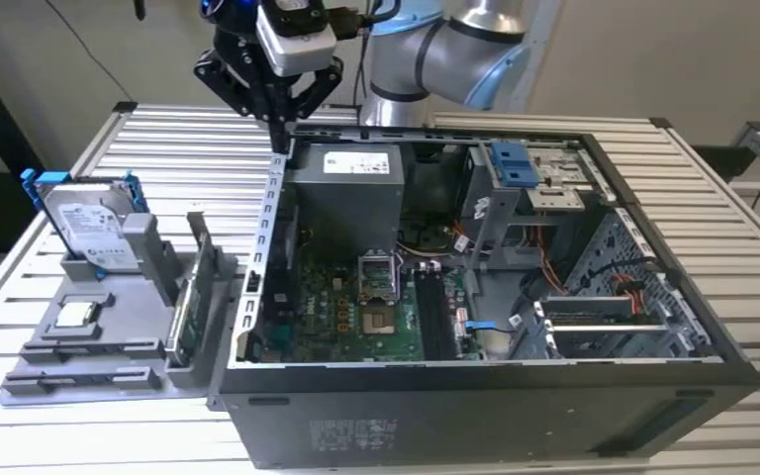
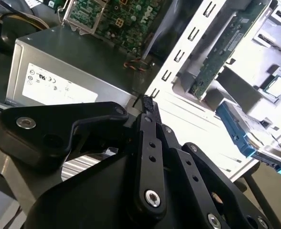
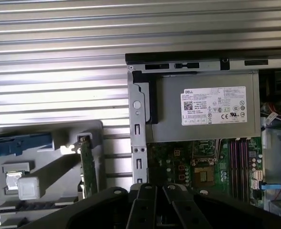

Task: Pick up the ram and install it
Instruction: 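Reach for the ram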

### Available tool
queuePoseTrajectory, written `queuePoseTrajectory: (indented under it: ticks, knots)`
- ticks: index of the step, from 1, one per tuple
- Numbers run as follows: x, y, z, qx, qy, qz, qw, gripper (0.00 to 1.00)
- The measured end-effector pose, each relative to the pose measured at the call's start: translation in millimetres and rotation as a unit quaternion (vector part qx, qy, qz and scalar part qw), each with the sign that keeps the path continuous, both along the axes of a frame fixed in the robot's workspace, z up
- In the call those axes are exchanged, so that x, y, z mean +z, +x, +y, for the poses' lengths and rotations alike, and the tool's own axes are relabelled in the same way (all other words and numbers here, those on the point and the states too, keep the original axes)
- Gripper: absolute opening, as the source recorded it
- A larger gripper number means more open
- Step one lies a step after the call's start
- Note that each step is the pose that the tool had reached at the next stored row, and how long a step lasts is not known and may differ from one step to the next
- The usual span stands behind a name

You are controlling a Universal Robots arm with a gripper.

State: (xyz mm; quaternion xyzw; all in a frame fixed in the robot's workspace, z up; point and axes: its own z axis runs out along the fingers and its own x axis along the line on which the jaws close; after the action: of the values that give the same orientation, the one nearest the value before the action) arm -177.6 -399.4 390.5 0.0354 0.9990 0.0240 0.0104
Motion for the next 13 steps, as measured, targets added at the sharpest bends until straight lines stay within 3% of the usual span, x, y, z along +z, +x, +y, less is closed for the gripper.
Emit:
queuePoseTrajectory:
  ticks: [13]
  knots:
    - [-1.1,-27.0,0.0,0.000,0.0000,0.0000,1.0000,0.11]
